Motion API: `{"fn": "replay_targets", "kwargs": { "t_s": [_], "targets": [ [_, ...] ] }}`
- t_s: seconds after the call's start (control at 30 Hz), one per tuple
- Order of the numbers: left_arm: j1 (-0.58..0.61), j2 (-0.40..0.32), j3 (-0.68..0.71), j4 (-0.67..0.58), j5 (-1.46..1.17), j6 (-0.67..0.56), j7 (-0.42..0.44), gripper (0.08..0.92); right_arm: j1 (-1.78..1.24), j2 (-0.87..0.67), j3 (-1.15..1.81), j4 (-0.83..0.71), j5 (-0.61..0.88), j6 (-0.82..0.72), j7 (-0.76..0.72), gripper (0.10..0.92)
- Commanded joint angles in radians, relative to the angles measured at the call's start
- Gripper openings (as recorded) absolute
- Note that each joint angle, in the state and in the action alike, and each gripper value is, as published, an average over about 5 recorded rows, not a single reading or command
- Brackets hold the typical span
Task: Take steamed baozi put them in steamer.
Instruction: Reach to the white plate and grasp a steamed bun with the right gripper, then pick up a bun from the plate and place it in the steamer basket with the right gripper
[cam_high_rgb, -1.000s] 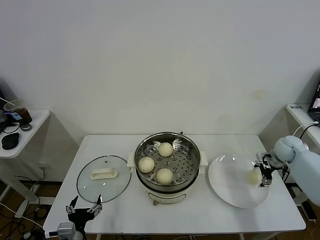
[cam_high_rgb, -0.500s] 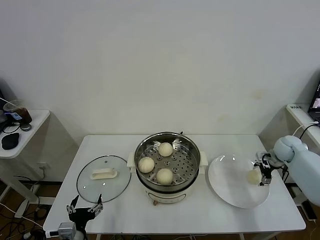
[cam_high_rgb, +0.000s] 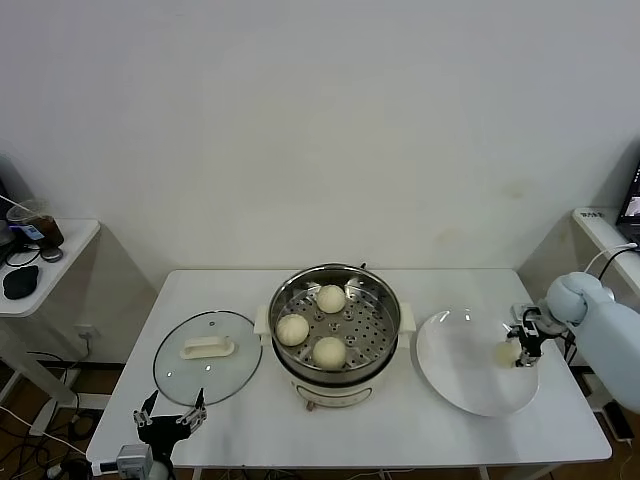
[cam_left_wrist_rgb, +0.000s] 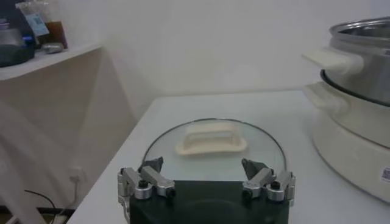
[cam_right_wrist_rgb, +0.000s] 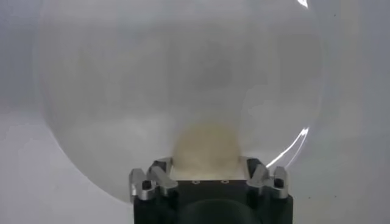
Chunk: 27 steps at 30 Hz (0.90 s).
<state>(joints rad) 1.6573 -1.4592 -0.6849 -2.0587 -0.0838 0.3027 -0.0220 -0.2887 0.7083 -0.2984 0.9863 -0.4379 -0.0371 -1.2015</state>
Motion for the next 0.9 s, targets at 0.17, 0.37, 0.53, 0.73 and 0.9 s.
{"fn": "replay_targets", "kwargs": {
  "t_s": [0.17,0.37,0.53,0.73,0.9],
  "targets": [
    [-0.002,0.000,0.001,-0.001,0.000,0.000,-0.001,0.823,0.039,-0.027,-0.035,0.030,0.060,-0.025,-0.006,0.467],
    [-0.008,-0.001,0.005,-0.003,0.020,-0.005,-0.006,0.823,0.219,-0.121,-0.227,0.174,0.267,-0.122,-0.019,0.459],
    [-0.014,0.001,0.005,-0.011,0.040,-0.009,-0.012,0.823,0.532,-0.159,-0.491,0.338,0.534,-0.252,-0.038,0.460],
    [-0.013,0.005,0.018,-0.037,0.041,-0.008,-0.016,0.823,0.908,-0.062,-0.819,0.444,0.792,-0.365,-0.037,0.460],
    [-0.008,0.008,0.032,-0.059,0.040,-0.004,-0.017,0.823,1.015,0.046,-0.915,0.490,0.919,-0.463,-0.025,0.463]
  ]
}}
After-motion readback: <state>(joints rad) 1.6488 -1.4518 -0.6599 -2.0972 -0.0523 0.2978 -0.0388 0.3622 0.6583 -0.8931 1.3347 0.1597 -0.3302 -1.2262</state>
